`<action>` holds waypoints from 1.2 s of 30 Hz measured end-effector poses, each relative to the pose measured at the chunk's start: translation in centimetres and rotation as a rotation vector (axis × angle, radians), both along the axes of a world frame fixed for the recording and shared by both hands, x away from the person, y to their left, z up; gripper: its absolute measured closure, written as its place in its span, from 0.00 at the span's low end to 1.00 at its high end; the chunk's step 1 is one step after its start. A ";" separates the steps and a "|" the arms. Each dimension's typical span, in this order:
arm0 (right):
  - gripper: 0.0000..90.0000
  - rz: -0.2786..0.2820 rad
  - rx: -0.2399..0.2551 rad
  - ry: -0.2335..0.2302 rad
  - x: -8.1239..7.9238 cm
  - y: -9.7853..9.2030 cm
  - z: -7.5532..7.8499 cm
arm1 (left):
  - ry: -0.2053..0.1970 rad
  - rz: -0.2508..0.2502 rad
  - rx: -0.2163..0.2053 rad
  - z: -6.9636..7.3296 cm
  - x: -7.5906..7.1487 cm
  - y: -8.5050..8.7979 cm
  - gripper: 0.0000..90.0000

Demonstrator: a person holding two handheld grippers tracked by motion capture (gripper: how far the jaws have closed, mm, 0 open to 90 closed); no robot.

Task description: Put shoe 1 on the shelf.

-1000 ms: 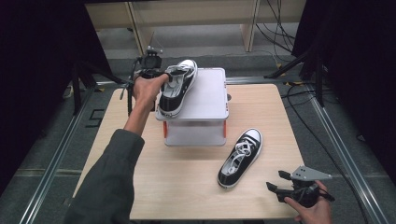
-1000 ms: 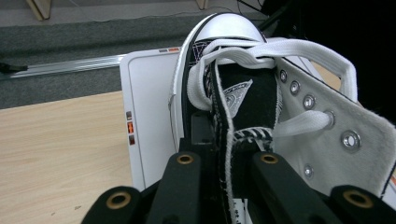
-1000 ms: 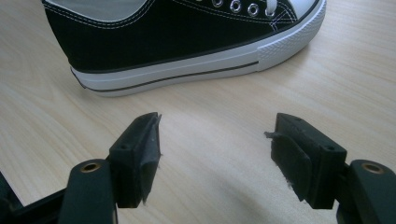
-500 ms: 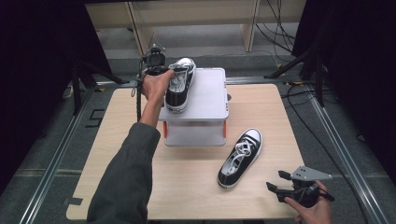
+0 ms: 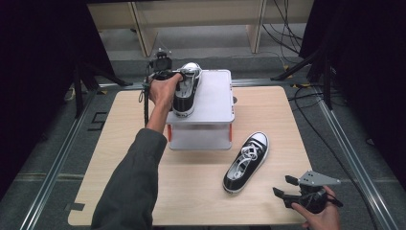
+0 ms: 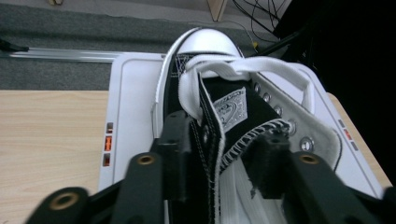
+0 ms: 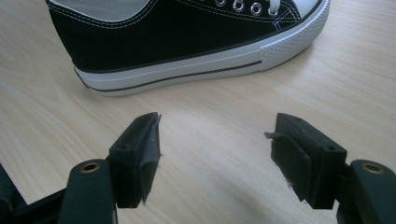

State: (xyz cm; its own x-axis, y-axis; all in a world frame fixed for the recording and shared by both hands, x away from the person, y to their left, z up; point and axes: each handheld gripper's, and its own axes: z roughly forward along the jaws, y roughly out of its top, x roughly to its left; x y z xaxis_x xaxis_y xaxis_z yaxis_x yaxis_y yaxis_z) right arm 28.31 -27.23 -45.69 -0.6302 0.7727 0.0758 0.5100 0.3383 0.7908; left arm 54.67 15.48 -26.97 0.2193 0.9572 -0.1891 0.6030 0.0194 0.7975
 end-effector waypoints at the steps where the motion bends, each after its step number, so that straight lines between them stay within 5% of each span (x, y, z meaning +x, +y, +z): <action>1: 0.37 0.000 0.001 0.002 0.0 0.0 0.0 | 0.004 -0.005 0.001 0.1 -0.1 0.0 0.62; 7: 0.37 -0.005 0.002 0.008 0.0 0.1 0.0 | 0.055 -0.030 0.012 1.0 -1.1 0.7 0.48; 13: 0.37 -0.008 0.004 0.004 0.0 0.1 0.0 | 0.046 -0.084 0.002 1.9 -2.6 1.5 0.42; 19: 0.37 -0.005 0.011 0.008 0.0 0.2 0.1 | 0.024 -0.164 -0.012 2.5 -5.6 2.2 0.39; 22: 0.37 -0.011 0.024 0.020 -0.1 0.3 0.1 | 0.017 -0.217 -0.024 2.1 -8.0 2.7 0.37; 36: 0.37 -0.016 0.018 0.005 0.0 0.4 0.1 | -0.008 -0.305 -0.082 -1.3 -15.3 4.8 0.30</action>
State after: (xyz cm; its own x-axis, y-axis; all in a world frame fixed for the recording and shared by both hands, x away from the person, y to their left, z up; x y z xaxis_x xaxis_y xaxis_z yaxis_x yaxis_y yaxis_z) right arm 28.35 -26.82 -45.54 -0.6176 0.7811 0.0925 0.5188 0.3161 0.7943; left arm 39.37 20.31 -28.28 0.4955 0.8288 -0.2599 0.5846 -0.0970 0.8055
